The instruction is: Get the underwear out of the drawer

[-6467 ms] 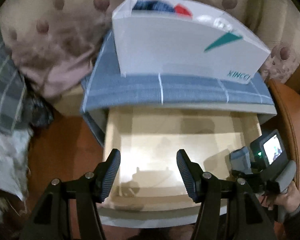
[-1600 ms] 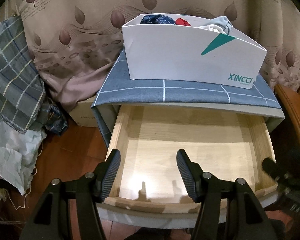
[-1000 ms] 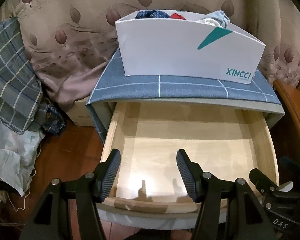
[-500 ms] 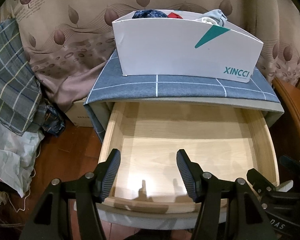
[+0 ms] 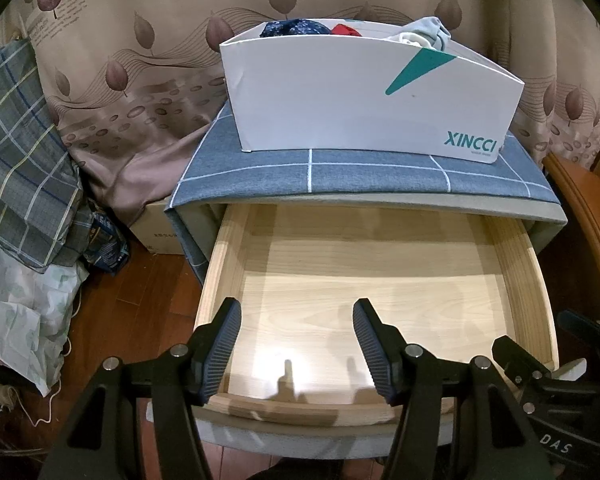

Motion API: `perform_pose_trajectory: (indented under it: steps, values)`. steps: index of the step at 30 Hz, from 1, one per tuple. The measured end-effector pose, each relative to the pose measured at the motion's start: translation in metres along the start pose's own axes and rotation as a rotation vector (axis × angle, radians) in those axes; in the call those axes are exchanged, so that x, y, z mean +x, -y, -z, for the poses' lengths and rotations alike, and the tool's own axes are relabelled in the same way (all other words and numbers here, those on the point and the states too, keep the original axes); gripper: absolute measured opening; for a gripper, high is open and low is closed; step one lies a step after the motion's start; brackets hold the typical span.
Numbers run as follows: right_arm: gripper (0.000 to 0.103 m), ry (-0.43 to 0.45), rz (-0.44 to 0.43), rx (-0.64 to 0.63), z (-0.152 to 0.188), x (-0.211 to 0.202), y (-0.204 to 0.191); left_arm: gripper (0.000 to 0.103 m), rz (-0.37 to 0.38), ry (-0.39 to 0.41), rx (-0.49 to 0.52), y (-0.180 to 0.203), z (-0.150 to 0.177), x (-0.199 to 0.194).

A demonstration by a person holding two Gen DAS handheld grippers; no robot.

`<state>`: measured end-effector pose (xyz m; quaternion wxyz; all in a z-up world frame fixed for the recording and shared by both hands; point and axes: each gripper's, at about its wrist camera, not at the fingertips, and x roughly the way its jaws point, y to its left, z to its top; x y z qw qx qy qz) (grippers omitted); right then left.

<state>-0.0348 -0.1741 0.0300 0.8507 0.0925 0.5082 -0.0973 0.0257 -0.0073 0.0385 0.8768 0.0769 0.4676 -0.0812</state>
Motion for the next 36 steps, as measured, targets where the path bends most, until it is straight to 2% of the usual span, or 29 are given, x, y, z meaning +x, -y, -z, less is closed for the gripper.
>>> perform_pose_trajectory:
  steps: [36]
  values:
    - [0.093,-0.02,-0.003,0.003,0.0005,0.0027,-0.0019,0.06,0.01,0.008,0.015,-0.0009,0.001,-0.0023]
